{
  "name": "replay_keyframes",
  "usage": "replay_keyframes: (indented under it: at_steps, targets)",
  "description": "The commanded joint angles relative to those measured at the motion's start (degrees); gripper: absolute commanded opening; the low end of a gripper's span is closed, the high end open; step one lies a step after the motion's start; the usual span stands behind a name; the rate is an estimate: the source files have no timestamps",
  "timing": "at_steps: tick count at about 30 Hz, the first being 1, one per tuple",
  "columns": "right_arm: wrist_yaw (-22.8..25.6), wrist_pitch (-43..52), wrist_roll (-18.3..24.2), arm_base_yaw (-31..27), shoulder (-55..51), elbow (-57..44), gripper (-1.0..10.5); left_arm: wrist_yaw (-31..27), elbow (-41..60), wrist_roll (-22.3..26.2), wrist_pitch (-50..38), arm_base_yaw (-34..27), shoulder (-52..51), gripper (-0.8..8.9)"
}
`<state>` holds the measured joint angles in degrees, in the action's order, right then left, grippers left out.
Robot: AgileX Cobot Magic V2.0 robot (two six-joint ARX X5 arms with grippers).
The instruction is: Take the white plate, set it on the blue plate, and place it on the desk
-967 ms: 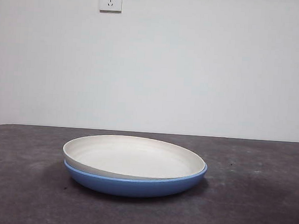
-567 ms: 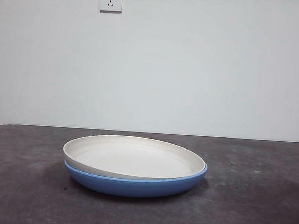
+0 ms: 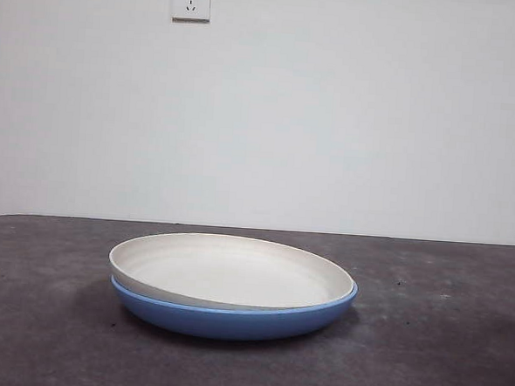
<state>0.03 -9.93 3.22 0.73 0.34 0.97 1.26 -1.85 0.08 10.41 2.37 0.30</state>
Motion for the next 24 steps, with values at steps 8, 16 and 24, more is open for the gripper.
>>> replay_keyframes:
  at_steps: [8,16,24]
  targets:
    - [0.7,-0.7,0.2,0.0,-0.2,-0.3,0.2,-0.2,1.2,-0.3,0.3,-0.1,-0.1,0.29]
    - [0.7,-0.7,-2.5,-0.1,-0.2,-0.3,0.2,-0.2,1.2,-0.3,0.3,-0.1,-0.1,0.29]
    - [1.3,0.5,-2.6,-0.1,-0.2,-0.3,0.2,-0.2,1.2,-0.3,0.3,-0.1,-0.1,0.29]
